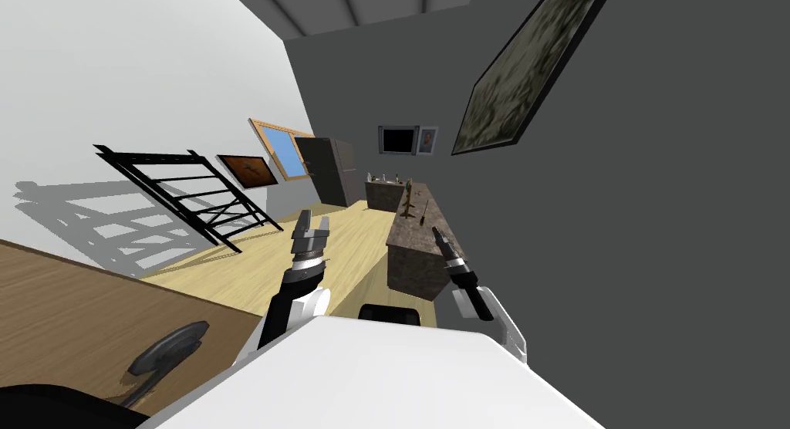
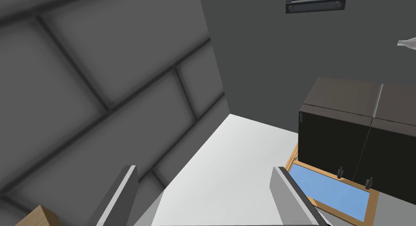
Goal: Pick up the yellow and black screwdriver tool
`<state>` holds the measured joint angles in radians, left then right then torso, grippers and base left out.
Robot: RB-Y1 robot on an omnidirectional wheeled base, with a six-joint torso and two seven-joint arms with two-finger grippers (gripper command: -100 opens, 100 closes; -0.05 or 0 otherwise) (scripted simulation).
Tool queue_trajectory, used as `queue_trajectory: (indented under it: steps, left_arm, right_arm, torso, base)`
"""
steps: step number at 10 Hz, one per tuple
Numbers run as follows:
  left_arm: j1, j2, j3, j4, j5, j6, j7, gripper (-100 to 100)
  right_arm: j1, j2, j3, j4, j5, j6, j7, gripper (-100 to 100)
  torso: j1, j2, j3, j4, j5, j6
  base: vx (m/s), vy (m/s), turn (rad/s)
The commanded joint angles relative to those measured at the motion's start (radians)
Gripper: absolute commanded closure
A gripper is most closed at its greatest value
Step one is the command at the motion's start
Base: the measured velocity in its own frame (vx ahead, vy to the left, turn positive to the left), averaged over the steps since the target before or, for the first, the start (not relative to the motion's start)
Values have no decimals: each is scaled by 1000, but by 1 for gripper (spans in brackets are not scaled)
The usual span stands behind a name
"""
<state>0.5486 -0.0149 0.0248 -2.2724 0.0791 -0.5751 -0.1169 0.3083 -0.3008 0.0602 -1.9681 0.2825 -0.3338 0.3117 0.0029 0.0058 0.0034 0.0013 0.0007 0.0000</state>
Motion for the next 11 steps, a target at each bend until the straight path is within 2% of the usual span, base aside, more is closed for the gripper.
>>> queue_trajectory:
  steps: [1, 3, 4, 6, 7, 8, 11]
  left_arm:
    - [0, 0, 0, 0, 0, 0, 0, 0]
    - [0, 0, 0, 0, 0, 0, 0, 0]
    - [0, 0, 0, 0, 0, 0, 0, 0]
    - [0, 0, 0, 0, 0, 0, 0, 0]
    - [0, 0, 0, 0, 0, 0, 0, 0]
    - [0, 0, 0, 0, 0, 0, 0, 0]
    - [0, 0, 0, 0, 0, 0, 0, 0]
  right_arm:
    - [-40, -24, 3, 50, 46, 12, 40, -100]
    - [-89, -58, 7, 118, 103, 37, 89, -100]
    - [-89, -58, 7, 130, 106, 37, 89, -100]
    - [-136, -89, 10, 198, 163, 63, 134, -100]
    - [-158, -105, 10, 230, 191, 77, 155, -100]
    - [-158, -105, 10, 232, 191, 77, 155, -100]
    - [-220, -147, 9, 328, 268, 119, 213, -100]
  torso:
    - [0, 0, 0, 0, 0, 0]
    - [1, 2, 1, 1, 0, 0]
    - [2, 1, 1, 0, 1, 0]
    - [0, -1, -1, 0, 0, 0]
    - [0, -2, -1, 0, 0, 0]
    - [0, -2, -1, 0, 0, 0]
    - [-2, -5, -3, -1, 0, 0]
  base:
    - [-131, 62, 160]
    - [-115, 90, 123]
    - [-62, 68, 55]
    - [-61, 56, 116]
    - [-47, 64, 117]
    - [-27, 44, 29]
    - [1, 37, 91]
